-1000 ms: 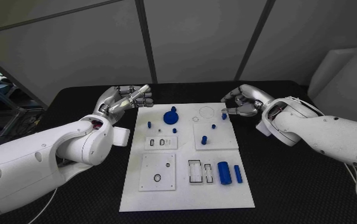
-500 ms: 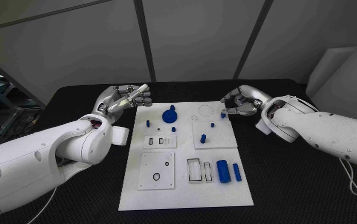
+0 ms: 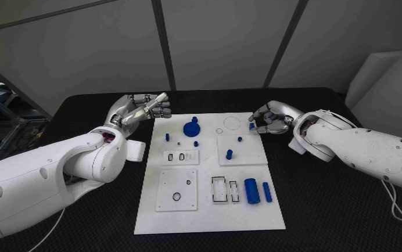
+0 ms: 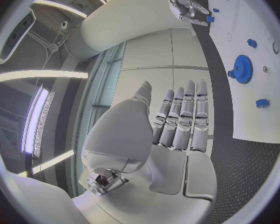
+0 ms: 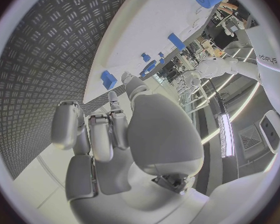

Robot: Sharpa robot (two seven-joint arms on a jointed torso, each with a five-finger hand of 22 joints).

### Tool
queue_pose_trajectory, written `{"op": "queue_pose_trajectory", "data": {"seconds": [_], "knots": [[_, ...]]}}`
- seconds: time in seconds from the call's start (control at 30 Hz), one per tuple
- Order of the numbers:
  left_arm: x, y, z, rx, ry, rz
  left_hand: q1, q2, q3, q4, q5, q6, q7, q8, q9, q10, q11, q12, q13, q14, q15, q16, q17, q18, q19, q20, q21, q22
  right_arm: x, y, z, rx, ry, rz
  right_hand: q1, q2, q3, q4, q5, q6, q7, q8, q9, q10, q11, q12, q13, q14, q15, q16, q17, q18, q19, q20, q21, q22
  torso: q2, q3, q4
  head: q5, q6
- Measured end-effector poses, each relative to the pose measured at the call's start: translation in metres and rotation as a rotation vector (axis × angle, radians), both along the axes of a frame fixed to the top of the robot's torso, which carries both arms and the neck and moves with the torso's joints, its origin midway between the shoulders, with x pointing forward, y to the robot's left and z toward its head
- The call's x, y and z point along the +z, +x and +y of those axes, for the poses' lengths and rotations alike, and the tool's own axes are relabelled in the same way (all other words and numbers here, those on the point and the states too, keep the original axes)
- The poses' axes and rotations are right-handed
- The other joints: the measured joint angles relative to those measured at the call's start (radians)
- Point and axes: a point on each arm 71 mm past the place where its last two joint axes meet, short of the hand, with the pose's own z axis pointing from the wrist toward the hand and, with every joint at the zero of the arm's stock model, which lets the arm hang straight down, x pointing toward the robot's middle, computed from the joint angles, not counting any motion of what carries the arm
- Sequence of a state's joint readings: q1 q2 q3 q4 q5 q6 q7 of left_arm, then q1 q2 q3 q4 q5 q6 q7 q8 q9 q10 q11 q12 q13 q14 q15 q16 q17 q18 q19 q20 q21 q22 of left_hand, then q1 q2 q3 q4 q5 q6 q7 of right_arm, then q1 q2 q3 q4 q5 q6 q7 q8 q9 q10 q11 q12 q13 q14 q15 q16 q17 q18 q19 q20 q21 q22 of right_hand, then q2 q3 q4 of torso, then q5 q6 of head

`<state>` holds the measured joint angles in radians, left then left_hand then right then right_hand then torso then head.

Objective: Assemble the parts on the task board

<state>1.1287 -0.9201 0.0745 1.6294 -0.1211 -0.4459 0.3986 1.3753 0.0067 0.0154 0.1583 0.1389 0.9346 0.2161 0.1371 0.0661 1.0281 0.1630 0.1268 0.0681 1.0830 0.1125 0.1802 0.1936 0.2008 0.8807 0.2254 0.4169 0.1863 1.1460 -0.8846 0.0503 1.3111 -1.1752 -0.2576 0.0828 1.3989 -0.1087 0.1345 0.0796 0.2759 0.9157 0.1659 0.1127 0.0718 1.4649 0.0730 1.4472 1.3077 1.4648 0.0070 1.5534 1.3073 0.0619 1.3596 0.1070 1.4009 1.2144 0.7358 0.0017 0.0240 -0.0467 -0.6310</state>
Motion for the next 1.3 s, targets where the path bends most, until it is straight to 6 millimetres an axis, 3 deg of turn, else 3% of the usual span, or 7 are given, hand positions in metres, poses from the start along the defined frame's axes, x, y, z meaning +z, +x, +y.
{"op": "queue_pose_trajectory", "data": {"seconds": [0.4, 0.63, 1.1, 1.3], "knots": [[-0.0006, 0.0007, 0.0005, 0.002, 0.001, 0.001, 0.0, 0.0, 0.0, 0.0, 0.0, 0.0, 0.0, 0.0, 0.0, 0.0, 0.0, 0.0, 0.0, 0.0, 0.0, 0.0, 0.0, 0.0, 0.0, 0.0, 0.0, 0.0, -0.004, 0.0027, 0.0006, -0.004, -0.024, 0.008, 0.006, 0.007, 0.006, -0.006, 0.0, 0.014, -0.001, 0.006, 0.001, 0.0, 0.0, 0.003, 0.0, 0.0, 0.0, 0.0, 0.0, 0.0, 0.004, 0.004, 0.0, 0.013, -0.001, 0.0006, 0.0, 0.002, -0.001], [-0.001, 0.0007, 0.0001, 0.002, 0.0, 0.001, 0.0, 0.0, 0.0, 0.0, 0.0, 0.0, 0.0, 0.0, 0.0, 0.0, 0.0, 0.0, 0.0, 0.0, 0.0, 0.0, 0.0, 0.0, 0.0, 0.0, 0.0, 0.0, -0.0058, 0.0048, 0.0009, -0.009, -0.035, 0.011, 0.013, 0.024, 0.014, -0.013, 0.0, 0.034, -0.002, 0.011, 0.002, 0.0, 0.0, 0.008, 0.0, 0.0, 0.0, 0.0, 0.0, 0.0, 0.008, 0.007, 0.005, 0.022, -0.001, 0.0005, 0.0, 0.002, -0.001], [-0.0012, 0.0007, 0.0003, 0.002, 0.001, 0.002, 0.0, 0.0, 0.0, 0.0, 0.0, 0.0, 0.0, -0.004, 0.0, 0.0, 0.0, 0.0, 0.0, 0.0, 0.0, 0.0, 0.001, 0.0, 0.0, 0.0, 0.0, 0.0, -0.0084, 0.0064, 0.0038, -0.012, -0.043, 0.015, 0.006, 0.046, 0.038, -0.017, 0.0, 0.088, -0.02, 0.027, 0.004, 0.0, 0.0, 0.017, 0.0, 0.001, -0.007, 0.004, 0.0, 0.0, 0.017, -0.002, 0.012, 0.036, -0.001, 0.0003, -0.0001, 0.001, -0.004], [-0.0012, 0.0007, 0.0003, 0.002, 0.001, 0.002, 0.0, 0.0, 0.0, 0.0, 0.0, 0.0, 0.0, -0.004, 0.0, 0.0, 0.0, 0.0, 0.0, 0.0, 0.0, 0.0, 0.001, 0.0, 0.0, 0.0, 0.0, 0.0, -0.0086, 0.007, 0.0041, -0.016, -0.046, 0.014, 0.011, 0.054, 0.053, -0.022, 0.0, 0.109, -0.027, 0.03, 0.005, 0.004, -0.011, 0.017, 0.0, 0.002, -0.013, 0.009, 0.0, 0.0, 0.022, -0.007, 0.016, 0.044, -0.001, 0.0003, -0.0006, 0.0, -0.005]]}}
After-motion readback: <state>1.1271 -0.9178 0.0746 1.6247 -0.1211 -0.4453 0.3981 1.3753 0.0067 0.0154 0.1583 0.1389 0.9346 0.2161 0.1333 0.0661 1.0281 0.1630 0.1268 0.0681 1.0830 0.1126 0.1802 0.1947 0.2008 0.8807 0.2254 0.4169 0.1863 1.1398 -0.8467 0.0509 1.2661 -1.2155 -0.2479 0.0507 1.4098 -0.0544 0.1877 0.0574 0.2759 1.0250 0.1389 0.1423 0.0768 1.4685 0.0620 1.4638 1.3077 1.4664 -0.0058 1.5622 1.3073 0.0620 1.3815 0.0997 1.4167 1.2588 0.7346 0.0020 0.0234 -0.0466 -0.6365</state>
